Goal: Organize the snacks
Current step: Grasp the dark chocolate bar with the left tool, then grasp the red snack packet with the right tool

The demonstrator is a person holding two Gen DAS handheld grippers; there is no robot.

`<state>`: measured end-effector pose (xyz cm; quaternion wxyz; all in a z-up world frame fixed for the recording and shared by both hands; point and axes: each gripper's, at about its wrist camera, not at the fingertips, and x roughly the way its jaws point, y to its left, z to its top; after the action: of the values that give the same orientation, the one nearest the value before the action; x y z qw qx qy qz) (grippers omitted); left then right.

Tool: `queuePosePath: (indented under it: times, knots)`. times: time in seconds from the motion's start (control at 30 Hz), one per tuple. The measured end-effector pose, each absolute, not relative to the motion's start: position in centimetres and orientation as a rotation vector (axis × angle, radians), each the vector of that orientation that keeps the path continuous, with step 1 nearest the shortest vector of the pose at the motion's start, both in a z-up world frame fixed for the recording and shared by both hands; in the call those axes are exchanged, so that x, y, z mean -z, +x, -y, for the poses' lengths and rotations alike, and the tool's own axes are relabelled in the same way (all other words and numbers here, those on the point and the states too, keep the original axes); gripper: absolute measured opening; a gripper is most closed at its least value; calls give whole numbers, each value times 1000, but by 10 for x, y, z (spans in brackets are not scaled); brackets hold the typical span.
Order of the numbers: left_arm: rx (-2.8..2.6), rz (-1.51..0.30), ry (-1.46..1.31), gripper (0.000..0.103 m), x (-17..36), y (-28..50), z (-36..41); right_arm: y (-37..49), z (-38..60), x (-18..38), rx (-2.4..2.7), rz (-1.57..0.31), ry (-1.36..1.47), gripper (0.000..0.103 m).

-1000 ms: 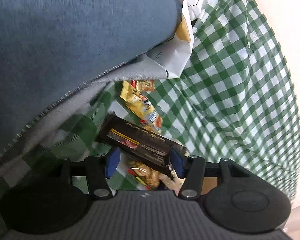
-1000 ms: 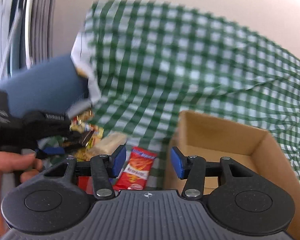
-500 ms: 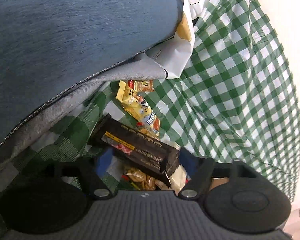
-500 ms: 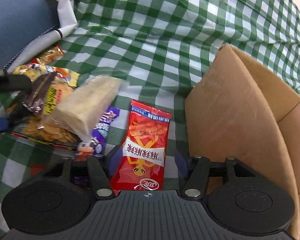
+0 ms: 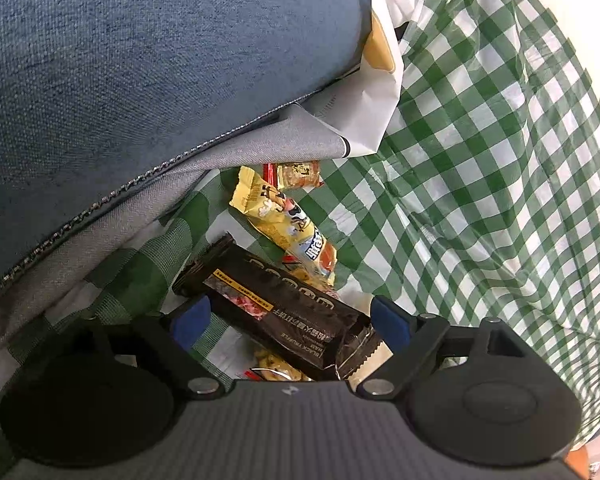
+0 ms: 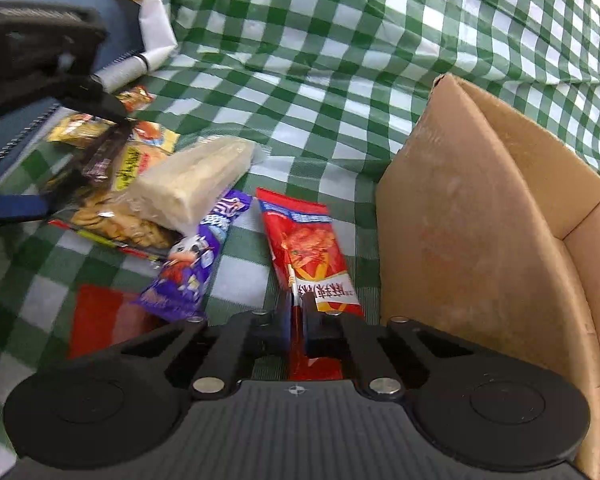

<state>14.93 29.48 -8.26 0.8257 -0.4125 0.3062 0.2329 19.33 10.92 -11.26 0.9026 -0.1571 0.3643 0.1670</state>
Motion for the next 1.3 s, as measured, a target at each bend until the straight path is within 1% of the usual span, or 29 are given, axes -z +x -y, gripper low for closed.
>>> queuePosePath:
  times: [0.07,0.13,0.2,0.27,0.3,0.37,0.4,0.43,0.53,0.73,0.83,0.9,0.93,1.0,1.03,1.07,1.1,1.2,1.27,1.3]
  knots:
    - [-491,-653,-844,82,80,150,-293,184,-104,109,-365,-750,-325,4]
    - [-474,-654,-827,77,79,148,-292,172,-100,105,-387,-748,-331,4]
    - [-458,-654,-805,68,77,144,-292,157,-95,102,-405,-738,-347,3]
    - [-444,-650,-792,56,74,137,-291,144,-89,100,-419,-741,-344,2]
    - [-434,-651,-787,53,73,134,-291,137,-86,99,-419,-732,-340,2]
    - [-417,-656,-765,42,72,128,-289,122,-81,98,-433,-730,-348,2]
    - [-412,-658,-755,40,70,125,-288,115,-78,98,-444,-728,-351,2]
    - [-407,-660,-744,35,69,121,-288,109,-75,99,-450,-724,-354,2]
    - [-377,-674,-715,0,64,107,-286,89,-65,101,-464,-731,-363,0]
    - [-341,-772,-630,0,58,73,-277,51,-49,98,-541,-716,-377,0]
    - [-351,-758,-615,1,55,61,-275,40,-42,99,-589,-703,-383,0]
    - [-351,-742,-569,8,52,62,-270,37,-36,99,-583,-683,-368,3]
    - [-346,-735,-548,13,51,64,-267,37,-36,98,-575,-665,-371,6]
    - [-344,-729,-496,24,50,71,-259,38,-39,98,-576,-630,-389,18]
    - [-352,-731,-471,33,50,76,-255,39,-42,98,-575,-613,-404,34]
    - [-362,-736,-450,36,51,81,-253,42,-46,99,-566,-594,-426,47]
    - [-370,-742,-437,36,53,85,-251,45,-50,100,-557,-579,-447,50]
    - [-391,-757,-405,37,61,95,-250,55,-65,109,-530,-553,-523,50]
    - [-405,-760,-387,47,64,101,-251,62,-74,117,-527,-556,-574,50]
    - [-410,-759,-381,49,64,102,-252,66,-79,122,-523,-557,-596,51]
